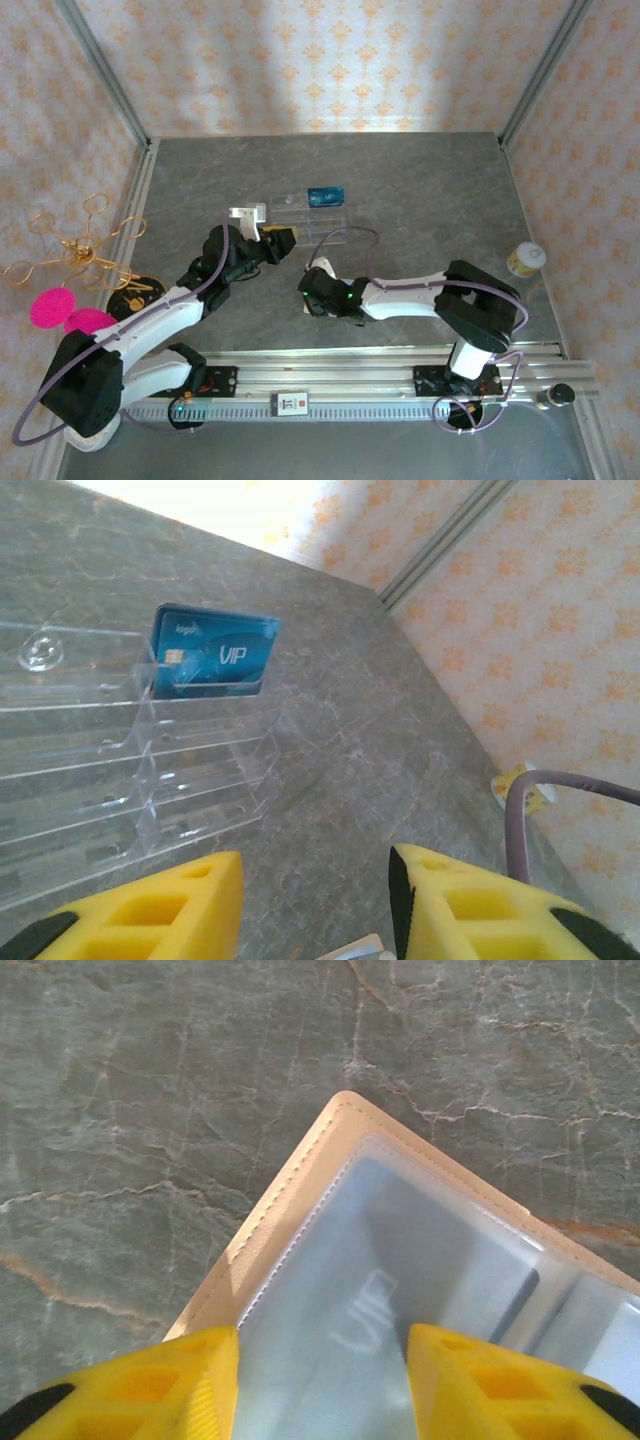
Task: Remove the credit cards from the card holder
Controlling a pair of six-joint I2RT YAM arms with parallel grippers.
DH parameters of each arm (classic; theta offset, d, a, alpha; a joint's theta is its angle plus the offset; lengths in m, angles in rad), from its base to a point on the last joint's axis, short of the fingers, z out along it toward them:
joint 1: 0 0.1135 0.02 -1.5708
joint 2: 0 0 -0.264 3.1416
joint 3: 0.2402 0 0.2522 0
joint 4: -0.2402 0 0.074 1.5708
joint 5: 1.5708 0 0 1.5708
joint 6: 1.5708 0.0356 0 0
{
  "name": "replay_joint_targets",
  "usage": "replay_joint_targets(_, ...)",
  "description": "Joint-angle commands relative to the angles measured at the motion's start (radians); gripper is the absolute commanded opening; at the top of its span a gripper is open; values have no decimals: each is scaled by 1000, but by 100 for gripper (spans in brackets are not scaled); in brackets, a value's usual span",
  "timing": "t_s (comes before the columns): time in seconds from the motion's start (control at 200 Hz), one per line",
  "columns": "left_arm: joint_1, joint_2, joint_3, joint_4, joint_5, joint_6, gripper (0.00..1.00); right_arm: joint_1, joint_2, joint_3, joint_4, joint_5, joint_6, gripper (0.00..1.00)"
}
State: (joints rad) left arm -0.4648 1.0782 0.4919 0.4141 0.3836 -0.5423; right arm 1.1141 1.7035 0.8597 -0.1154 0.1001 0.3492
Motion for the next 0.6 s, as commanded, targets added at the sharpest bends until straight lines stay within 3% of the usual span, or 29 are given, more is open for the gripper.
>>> replay_joint_targets(0.0, -9, -27, -23, 24, -33, -29, 40, 18, 60, 36, -67, 87, 28, 37)
replay_joint_targets(0.145, -27, -42, -71, 23, -31, -38, 39, 22, 33, -6, -32, 90, 74, 12)
replay_joint_targets(0.245, -58, -41, -119, 32, -41, -38, 34, 21, -32, -54, 57, 80, 95, 0)
replay_joint_targets(0.496, -170, 68, -172, 49, -53, -89, 1, 21, -172, -208, 353, -7, 126, 0)
replay_joint_targets(0.596, -201, 134, -186, 75, -53, -112, 0, 21, -197, -247, 399, -5, 139, 0)
